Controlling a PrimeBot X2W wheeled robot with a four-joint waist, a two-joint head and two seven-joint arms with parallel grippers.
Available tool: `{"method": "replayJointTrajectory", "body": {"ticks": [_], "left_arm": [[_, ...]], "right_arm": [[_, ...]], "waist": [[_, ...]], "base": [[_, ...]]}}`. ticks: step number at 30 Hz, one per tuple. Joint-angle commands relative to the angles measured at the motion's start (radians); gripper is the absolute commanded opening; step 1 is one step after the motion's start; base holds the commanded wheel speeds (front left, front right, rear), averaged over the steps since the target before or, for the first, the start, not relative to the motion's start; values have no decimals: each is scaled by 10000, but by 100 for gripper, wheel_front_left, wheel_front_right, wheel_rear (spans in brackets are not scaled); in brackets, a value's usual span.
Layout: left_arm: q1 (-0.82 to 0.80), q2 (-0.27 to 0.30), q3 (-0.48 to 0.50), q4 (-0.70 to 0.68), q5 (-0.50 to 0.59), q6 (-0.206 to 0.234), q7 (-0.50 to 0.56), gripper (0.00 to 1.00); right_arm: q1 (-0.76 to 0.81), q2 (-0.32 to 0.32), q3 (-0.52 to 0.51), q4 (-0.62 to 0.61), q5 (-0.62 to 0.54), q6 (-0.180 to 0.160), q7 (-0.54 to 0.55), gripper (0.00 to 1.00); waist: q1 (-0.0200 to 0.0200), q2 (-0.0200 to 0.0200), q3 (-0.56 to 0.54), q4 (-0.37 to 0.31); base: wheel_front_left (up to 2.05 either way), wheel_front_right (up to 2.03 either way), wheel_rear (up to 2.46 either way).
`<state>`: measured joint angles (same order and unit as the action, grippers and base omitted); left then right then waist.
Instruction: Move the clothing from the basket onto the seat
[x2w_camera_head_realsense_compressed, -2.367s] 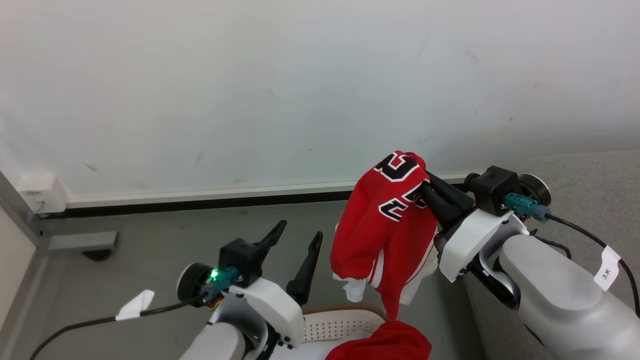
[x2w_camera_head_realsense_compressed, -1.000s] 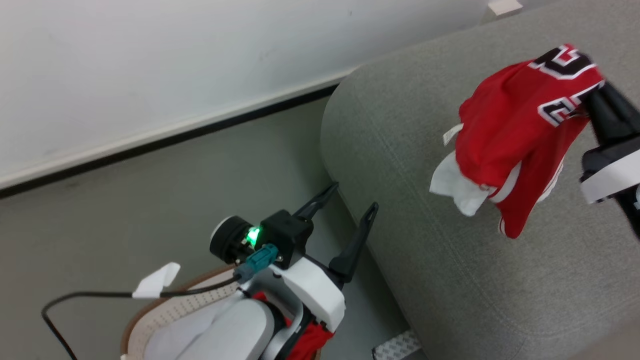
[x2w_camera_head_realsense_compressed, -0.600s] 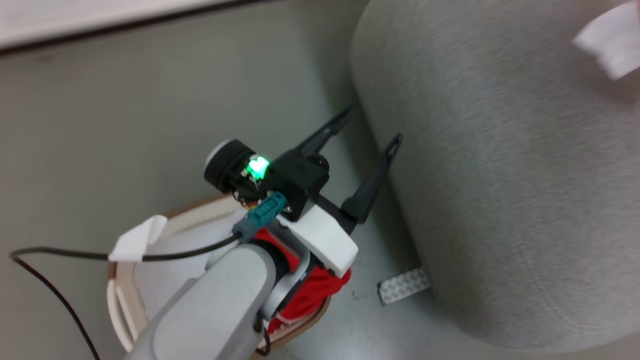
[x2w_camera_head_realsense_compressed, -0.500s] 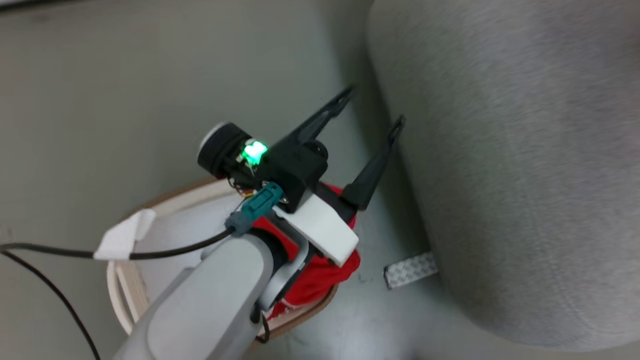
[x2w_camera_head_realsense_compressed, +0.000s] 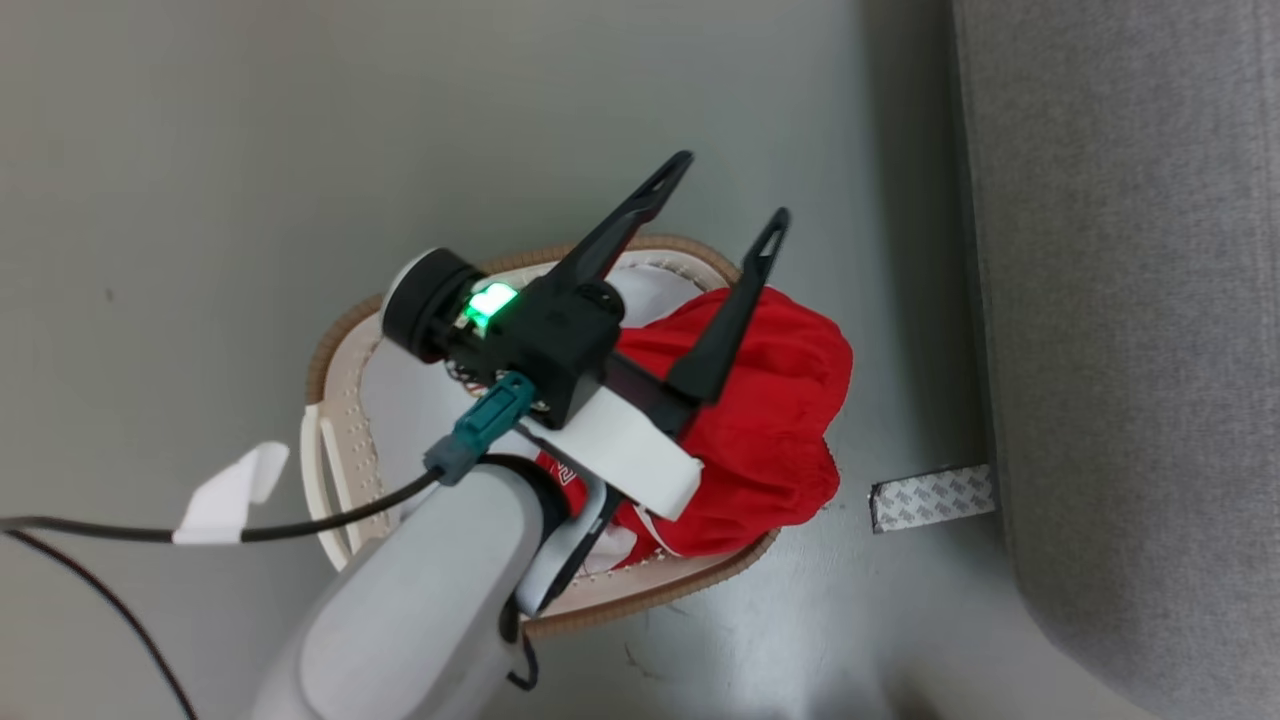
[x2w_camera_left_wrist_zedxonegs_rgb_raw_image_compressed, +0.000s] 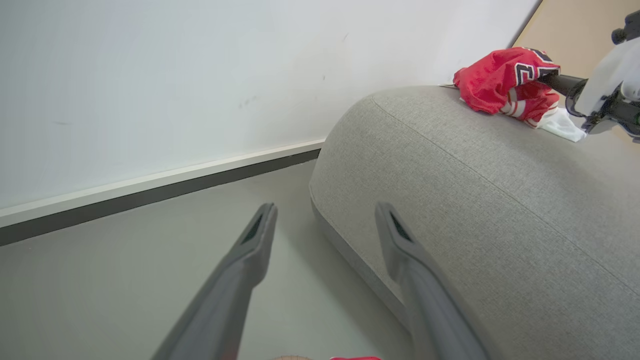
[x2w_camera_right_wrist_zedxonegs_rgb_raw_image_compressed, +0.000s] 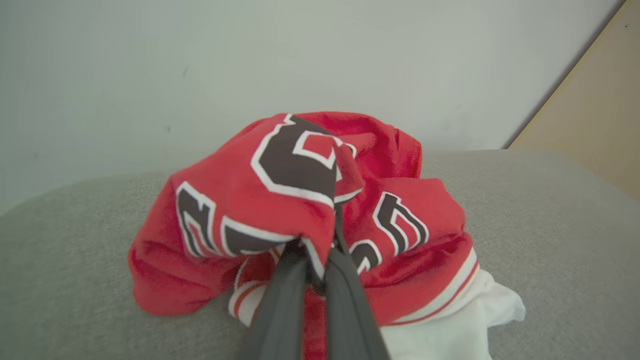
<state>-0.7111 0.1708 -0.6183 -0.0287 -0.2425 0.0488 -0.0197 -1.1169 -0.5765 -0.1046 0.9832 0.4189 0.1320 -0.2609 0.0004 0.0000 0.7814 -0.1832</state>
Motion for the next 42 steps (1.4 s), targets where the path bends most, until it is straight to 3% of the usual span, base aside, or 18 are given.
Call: {"method": "replayJointTrajectory", "body": {"ticks": [1, 2, 10, 18, 31, 42], "left_arm": [[152, 106, 82, 49, -35, 49, -68, 100], [239, 195, 137, 88, -81, 87, -98, 100], [907, 703, 554, 400, -312, 288, -581, 100], [2104, 846, 1104, 1090, -738, 700, -1854, 100], [4791, 589, 2334, 1783, -1245, 1358, -2444, 100], [6733, 86, 3546, 1377, -608, 1270, -2447, 100]], "right_arm": [[271, 39, -67, 32, -176, -25, -19, 71], [410, 165, -92, 69, -315, -25, -20, 100], [1460, 726, -206, -553, -1229, -25, -20, 100], [3389, 1426, -338, -2896, -1862, -24, -20, 100], [6997, 2801, 466, -6417, -2225, -25, -20, 100], [9257, 3840, 1314, -7206, -2441, -24, -21, 100]], "waist": [[-4, 0, -304, -64], [-4, 0, -418, -101], [-4, 0, -1793, -340], [-4, 0, -3809, -351], [-4, 0, -6576, 94], [-4, 0, -7673, 586]], "base": [[0, 0, 0], [0, 0, 0], [0, 0, 0], [0, 0, 0], [0, 0, 0], [0, 0, 0]]}}
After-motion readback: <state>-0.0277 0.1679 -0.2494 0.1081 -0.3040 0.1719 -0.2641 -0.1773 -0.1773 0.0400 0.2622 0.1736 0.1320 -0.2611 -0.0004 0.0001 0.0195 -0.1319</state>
